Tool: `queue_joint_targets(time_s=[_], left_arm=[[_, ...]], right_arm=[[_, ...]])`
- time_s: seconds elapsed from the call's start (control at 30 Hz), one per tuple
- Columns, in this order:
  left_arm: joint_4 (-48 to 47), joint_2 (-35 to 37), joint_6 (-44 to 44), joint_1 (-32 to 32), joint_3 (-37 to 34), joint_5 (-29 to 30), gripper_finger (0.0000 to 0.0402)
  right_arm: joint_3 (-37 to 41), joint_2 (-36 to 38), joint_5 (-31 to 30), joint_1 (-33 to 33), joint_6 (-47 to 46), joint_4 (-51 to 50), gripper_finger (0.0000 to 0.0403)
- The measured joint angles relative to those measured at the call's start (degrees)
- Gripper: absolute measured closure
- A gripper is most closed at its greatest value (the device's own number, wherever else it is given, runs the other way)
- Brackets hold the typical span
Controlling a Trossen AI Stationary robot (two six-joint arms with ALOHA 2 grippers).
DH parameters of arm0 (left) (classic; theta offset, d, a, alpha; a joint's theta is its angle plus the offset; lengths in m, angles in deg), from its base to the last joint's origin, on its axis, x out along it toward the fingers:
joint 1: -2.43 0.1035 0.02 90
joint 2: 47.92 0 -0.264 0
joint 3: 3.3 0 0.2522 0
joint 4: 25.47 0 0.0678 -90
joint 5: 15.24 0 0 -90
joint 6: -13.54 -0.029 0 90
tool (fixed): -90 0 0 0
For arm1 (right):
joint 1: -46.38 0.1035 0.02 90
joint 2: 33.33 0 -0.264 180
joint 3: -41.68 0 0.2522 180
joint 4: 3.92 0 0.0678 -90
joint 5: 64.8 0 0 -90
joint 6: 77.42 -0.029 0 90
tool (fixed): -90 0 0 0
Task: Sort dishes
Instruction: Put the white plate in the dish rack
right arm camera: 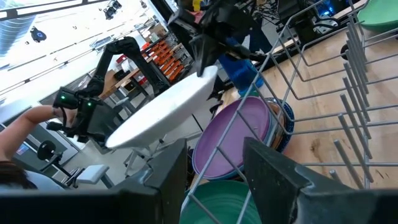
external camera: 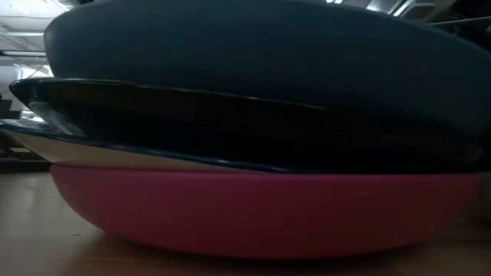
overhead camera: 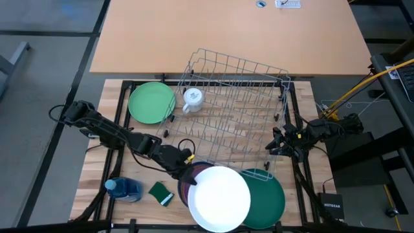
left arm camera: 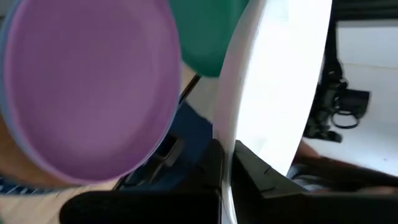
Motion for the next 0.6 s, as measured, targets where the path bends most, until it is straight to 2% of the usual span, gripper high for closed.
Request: queue_joint_targets(time_s=[0.23, 0.37, 0.6], left_arm=[[4.76, 0.00, -3.81, 1.68, 0.02, 5.23, 0.0401], [6.73, 0.00, -6.92, 3.56, 0.04, 6.98, 0.0401], [8.44, 0.00, -11.71, 7.35, 0.09, 7.38, 0.0401]], right_arm=[[0.00, -0.02, -0.34, 0.00, -0.02, 0.27, 0.0243], [0.00, -0.02, -0.96, -0.01, -3.42, 1.23, 0.0243], [0.00, 0.00, -7.10, 0.00, -7.91, 6.08, 0.0243]])
